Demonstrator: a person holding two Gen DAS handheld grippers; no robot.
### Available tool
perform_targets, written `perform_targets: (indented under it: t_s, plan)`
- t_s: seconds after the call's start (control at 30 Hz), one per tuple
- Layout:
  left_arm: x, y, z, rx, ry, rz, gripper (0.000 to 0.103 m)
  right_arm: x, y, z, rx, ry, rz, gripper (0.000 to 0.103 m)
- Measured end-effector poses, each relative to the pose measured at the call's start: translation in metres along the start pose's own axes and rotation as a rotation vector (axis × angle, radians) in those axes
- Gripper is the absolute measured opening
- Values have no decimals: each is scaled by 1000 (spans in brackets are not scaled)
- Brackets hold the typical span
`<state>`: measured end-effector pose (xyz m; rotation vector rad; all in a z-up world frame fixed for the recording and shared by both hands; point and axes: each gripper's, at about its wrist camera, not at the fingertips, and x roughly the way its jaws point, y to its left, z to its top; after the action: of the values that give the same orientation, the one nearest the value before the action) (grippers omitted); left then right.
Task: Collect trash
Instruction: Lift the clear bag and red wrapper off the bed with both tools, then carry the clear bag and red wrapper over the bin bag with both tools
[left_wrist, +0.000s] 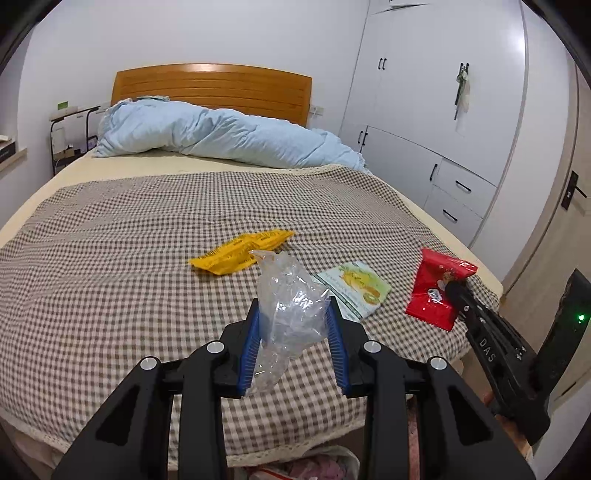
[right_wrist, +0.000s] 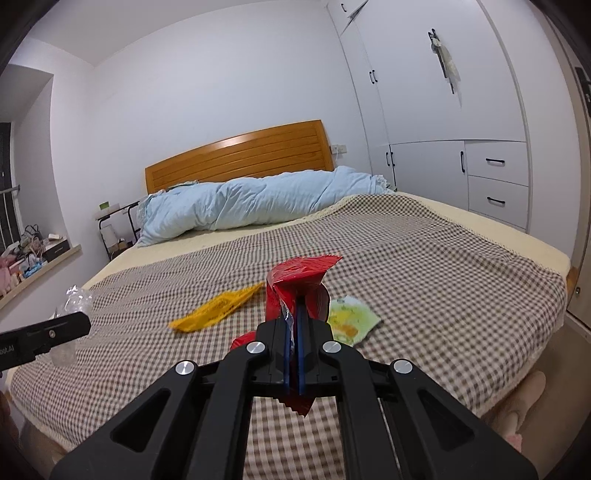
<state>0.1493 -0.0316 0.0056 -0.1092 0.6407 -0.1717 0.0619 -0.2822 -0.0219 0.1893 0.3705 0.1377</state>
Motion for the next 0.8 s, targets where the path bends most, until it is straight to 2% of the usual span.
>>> perform_targets:
  t_s: [0.33, 0.53, 0.8]
  plan:
    - [-37, -9, -45, -13, -55, -77, 32, -45, 5, -23, -82, -22, 50, 3]
    - [-69, -3, -58, -35, -101, -134, 32, -72, -1, -29, -123, -40, 80, 3]
    - [-94, 9, -79, -44, -113, -147, 32, -96, -6, -44, -152, -13, 123, 3]
